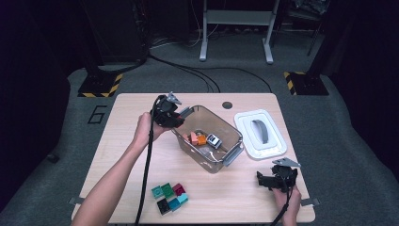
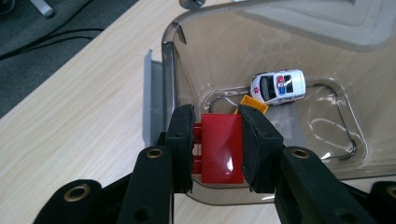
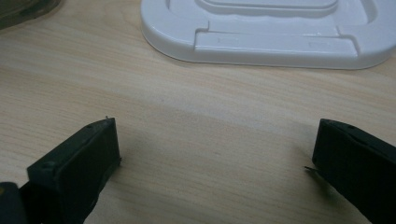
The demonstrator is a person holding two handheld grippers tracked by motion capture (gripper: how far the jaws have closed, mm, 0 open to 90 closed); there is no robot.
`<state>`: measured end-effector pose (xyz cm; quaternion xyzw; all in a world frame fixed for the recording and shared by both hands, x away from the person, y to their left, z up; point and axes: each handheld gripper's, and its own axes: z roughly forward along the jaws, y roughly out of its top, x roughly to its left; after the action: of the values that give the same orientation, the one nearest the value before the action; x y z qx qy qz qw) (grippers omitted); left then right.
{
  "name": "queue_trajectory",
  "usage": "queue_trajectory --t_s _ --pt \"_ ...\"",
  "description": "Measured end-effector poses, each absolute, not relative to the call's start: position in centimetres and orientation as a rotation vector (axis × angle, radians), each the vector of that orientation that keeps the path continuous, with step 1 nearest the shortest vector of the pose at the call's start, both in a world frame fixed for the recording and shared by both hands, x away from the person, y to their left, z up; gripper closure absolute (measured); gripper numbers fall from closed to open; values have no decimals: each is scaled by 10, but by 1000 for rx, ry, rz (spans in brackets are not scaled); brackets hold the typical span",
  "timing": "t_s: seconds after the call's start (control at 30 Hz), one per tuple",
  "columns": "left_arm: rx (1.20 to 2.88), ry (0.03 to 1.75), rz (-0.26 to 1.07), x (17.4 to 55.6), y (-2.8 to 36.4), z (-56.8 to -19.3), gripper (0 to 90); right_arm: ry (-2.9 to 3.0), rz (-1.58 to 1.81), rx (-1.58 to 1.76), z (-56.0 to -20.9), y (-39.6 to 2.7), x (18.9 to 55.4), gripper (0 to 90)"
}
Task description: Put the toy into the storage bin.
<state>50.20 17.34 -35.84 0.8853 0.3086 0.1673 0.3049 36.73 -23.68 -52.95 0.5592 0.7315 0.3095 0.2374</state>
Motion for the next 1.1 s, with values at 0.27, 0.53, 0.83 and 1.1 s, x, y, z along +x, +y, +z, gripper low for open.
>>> queue_trajectory --t_s 0.27,0.53,0.83,1.1 --pt "2367 823 426 507 172 -369 667 2005 848 1532 -529 -237 367 0" --pt "2391 815 412 507 172 -371 640 2005 848 1532 -529 -237 367 0" --pt "2385 821 397 496 178 -367 466 2004 848 1532 -529 -237 367 0" --pt "2334 825 406 479 193 -357 299 2004 849 1533 -529 -237 367 0"
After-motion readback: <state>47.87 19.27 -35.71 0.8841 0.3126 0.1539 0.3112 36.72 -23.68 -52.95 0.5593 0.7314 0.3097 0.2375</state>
